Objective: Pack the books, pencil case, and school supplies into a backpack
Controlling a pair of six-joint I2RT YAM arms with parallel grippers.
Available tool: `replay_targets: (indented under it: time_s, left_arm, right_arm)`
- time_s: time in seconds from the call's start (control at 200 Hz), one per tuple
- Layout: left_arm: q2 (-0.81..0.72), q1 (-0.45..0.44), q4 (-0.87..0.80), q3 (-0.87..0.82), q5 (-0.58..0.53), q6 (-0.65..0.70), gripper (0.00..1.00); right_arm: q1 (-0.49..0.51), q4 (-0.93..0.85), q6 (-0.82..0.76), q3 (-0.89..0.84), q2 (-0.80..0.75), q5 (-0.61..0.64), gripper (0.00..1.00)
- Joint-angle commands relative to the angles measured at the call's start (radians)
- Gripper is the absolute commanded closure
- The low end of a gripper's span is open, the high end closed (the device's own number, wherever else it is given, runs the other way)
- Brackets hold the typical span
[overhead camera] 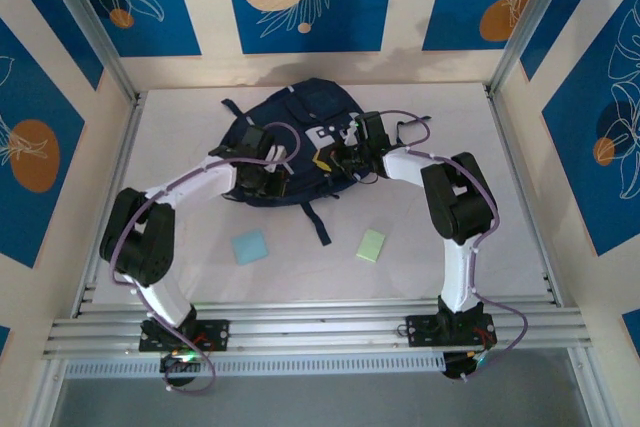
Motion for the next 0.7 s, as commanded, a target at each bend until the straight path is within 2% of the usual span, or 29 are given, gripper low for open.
replay_targets:
  time_s: [0.0,0.06,0.11,0.34,0.445,0.515,0.66,0.695]
  left_arm:
    - [-0.014,0.079,-0.165,0.041,-0.254,0.062,1.0]
    - [0.001,0.082,-0.21,0.082,-0.295,0.088,1.0]
    - [0.001,0.081,-0.229,0.103,-0.27,0.104,1.0]
    - [-0.044,0.03,-0.144,0.061,0.036,0.114,1.0]
    - [-0.03,-0.024,-0.085,0.045,0.192,0.061,1.0]
    - [-0.024,-0.081,-0.047,0.048,0.233,0.0,1.0]
    - [-0.014,-0.171,0.109,0.049,0.336,-0.151,1.0]
    - [-0.009,-0.188,0.146,0.054,0.351,-0.18,1.0]
  right_arm:
    - [-0.059,-0.121,-0.058,-0.027,-0.067,0.028,1.0]
    - [-0.065,-0.14,-0.074,-0.028,-0.08,0.04,1.0]
    - [-0.069,-0.159,-0.089,-0.023,-0.09,0.054,1.0]
    - [-0.079,-0.174,-0.099,0.002,-0.094,0.049,1.0]
    - [-0.077,-0.196,-0.107,0.027,-0.091,0.047,1.0]
    - [-0.076,-0.221,-0.116,0.037,-0.105,0.055,1.0]
    - [-0.077,-0.251,-0.101,-0.012,-0.198,0.076,0.58]
    - [-0.076,-0.257,-0.091,-0.035,-0.227,0.075,0.52]
